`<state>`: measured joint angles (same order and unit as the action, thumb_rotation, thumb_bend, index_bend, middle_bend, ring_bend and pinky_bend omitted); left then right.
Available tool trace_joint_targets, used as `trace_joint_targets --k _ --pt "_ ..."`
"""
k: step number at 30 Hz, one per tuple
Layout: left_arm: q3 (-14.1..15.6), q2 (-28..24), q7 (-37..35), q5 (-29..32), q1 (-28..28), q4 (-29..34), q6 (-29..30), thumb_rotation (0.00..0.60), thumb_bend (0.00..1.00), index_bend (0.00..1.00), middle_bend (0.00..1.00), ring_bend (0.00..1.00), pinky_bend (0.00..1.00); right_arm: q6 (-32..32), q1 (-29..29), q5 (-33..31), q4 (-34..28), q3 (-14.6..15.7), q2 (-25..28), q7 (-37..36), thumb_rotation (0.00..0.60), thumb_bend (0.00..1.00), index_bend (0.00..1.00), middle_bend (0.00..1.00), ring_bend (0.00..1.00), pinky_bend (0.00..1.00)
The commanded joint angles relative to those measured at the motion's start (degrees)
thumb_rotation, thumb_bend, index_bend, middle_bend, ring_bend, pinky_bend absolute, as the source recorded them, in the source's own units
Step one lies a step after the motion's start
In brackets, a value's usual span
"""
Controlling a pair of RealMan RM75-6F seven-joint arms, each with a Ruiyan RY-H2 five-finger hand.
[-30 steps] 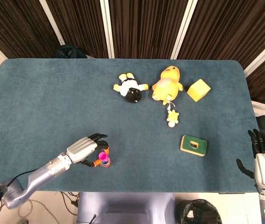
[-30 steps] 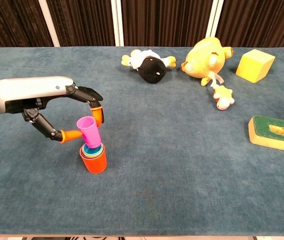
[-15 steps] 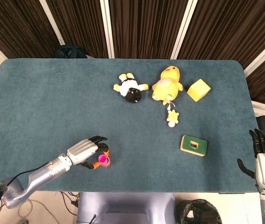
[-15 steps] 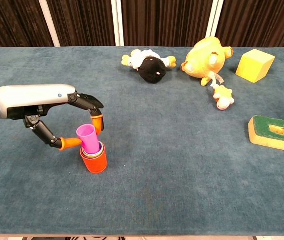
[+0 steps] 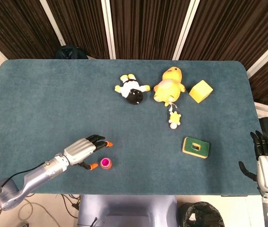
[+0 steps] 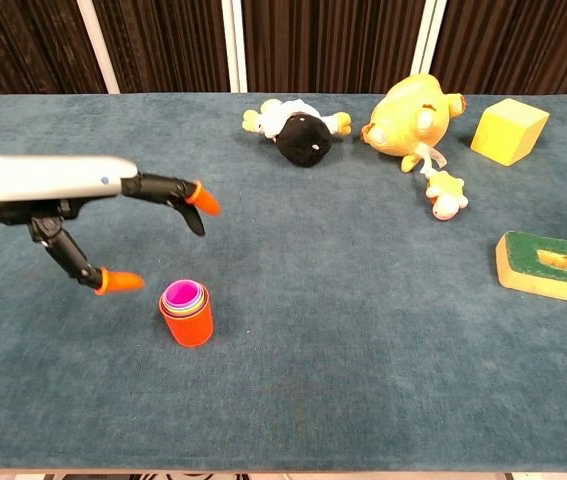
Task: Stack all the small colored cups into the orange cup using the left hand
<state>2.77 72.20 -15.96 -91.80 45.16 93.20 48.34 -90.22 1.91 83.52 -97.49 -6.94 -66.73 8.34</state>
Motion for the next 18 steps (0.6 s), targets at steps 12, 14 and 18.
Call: trace_joint_targets --k 12,14,18 --pt "-1.67 -3.99 24.77 6.48 -19.99 2.51 31.93 0.6 0.23 0.11 0.16 0.04 0.08 0.78 0.44 2.28 0.09 1.3 0.06 0.33 0.6 0.32 0.05 0.07 0.14 0.06" --pt "-0.79 -3.65 25.29 6.56 -23.7 1.22 36.56 0.6 0.23 0.12 0.16 0.04 0.08 1.14 0.57 2.65 0.16 1.59 0.12 0.24 0.6 0.32 0.05 0.07 0.14 0.06" --pt "0.54 -2.41 24.18 7.12 -28.33 -1.6 40.54 0.6 0.23 0.12 0.15 0.04 0.08 1.62 0.92 4.0 0.32 2.25 0.08 0.3 0.6 0.32 0.05 0.07 0.14 0.06"
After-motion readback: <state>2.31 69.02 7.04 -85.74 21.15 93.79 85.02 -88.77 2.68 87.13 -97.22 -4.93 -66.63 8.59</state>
